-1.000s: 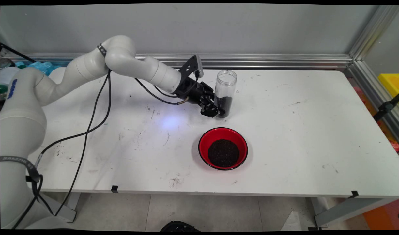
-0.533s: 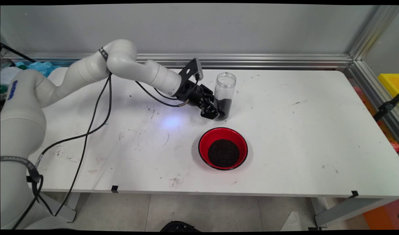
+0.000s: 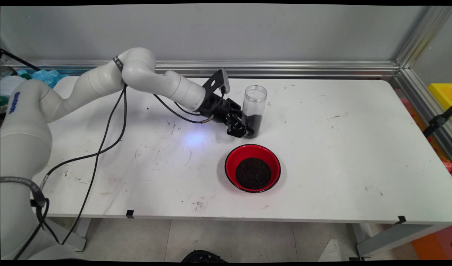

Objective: Place the picked object on the table

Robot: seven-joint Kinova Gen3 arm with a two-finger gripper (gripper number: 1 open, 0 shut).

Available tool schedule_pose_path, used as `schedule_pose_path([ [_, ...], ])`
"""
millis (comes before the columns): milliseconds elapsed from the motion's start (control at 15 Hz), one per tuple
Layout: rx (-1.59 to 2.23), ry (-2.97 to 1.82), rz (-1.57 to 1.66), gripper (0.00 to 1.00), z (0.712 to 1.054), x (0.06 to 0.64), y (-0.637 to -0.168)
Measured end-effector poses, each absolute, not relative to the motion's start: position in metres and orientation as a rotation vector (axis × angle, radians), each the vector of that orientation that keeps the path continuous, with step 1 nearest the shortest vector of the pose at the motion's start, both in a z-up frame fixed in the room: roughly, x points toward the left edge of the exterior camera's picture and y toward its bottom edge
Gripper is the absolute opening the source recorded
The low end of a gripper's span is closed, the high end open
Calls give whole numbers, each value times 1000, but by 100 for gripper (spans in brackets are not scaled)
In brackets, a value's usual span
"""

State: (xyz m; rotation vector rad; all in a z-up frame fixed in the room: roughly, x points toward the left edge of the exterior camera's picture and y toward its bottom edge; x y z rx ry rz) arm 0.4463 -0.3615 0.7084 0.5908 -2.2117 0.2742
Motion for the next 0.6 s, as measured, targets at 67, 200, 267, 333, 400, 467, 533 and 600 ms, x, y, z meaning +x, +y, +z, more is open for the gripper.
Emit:
schedule_pose_path([
  [67,590,-2213,272,0,708,446,-361],
  [200,589,-2214,270,0,707,446,-361],
  [267,589,-2214,269,0,706,446,-361],
  [333,589,-2215,268,0,705,446,-361],
  [400,589,-2215,267,100,705,446,-360],
  [467,590,-2215,265,100,704,447,-360],
  [533,590,-2215,264,100,704,447,-360],
  [600,591,-2215,262,100,703,447,-359],
])
